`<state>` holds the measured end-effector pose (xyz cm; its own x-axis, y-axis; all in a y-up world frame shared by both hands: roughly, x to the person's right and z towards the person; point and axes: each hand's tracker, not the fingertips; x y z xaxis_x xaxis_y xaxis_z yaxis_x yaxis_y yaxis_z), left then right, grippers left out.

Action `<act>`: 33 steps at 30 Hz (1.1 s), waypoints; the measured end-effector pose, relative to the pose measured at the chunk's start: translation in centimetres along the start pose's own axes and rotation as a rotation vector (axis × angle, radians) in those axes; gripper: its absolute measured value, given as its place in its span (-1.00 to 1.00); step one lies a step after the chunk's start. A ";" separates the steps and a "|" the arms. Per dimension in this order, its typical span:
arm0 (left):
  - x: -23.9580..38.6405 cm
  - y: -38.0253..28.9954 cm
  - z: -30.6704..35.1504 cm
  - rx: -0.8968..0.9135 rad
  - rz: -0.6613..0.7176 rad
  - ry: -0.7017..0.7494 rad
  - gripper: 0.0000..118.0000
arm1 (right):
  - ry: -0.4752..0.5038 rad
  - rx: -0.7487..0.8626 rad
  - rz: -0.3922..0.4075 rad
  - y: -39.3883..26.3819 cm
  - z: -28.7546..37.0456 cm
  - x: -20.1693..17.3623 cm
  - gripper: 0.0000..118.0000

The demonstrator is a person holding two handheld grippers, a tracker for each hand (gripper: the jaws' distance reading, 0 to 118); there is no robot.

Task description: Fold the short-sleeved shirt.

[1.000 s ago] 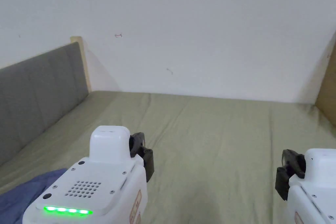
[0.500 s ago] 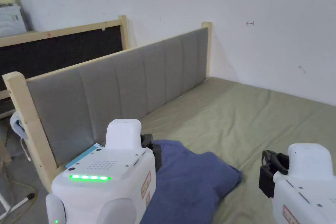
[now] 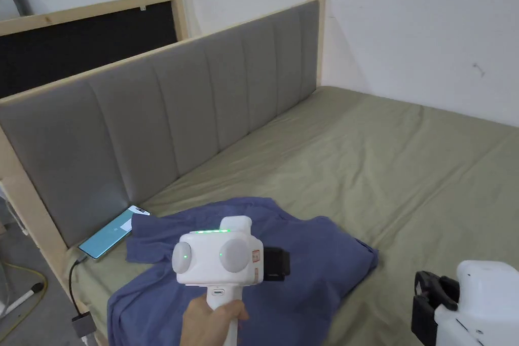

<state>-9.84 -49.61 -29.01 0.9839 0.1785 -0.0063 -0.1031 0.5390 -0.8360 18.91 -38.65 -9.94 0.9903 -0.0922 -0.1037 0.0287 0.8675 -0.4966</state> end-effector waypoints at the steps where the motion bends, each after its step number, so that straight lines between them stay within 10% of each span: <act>1: 0.2 -0.1 -1.1 -0.011 -0.007 -0.037 0.92 | -0.012 -0.008 0.006 -0.3 -0.3 0.3 -1.00; 5: 2.3 -1.6 -4.0 -0.094 -0.071 -0.054 0.81 | -0.054 -0.058 0.021 -1.3 -1.4 1.4 -1.00; 8: 3.0 -3.4 -6.2 -0.101 -0.161 0.077 0.24 | -0.052 -0.094 -0.017 -2.0 -1.8 2.2 -1.00; 9: 3.2 -3.6 -5.9 -0.057 -0.185 0.081 0.04 | -0.053 -0.098 -0.025 -2.2 -1.9 2.4 -1.00; 10: 3.1 -3.4 -5.4 -0.055 -0.134 0.039 -0.72 | -0.055 -0.099 -0.030 -2.3 -1.8 2.5 -1.00; 11: 2.9 -3.6 -4.2 -0.048 -0.106 0.028 -1.00 | -0.057 -0.103 -0.032 -2.4 -1.7 2.6 -1.00; 24: 4.4 0.7 1.7 -0.024 -0.067 -0.054 -1.00 | -0.122 -0.094 -0.076 -2.7 0.8 5.4 -1.00; 33: 21.7 1.3 9.8 0.068 -0.299 -0.442 -1.00 | -0.317 0.027 -0.190 -1.7 8.7 12.6 -1.00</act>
<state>9.99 -36.99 -24.82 0.8180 0.3305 0.4708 0.1491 0.6688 -0.7284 32.48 -36.99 -2.90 0.9596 -0.1002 0.2629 0.2156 0.8623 -0.4583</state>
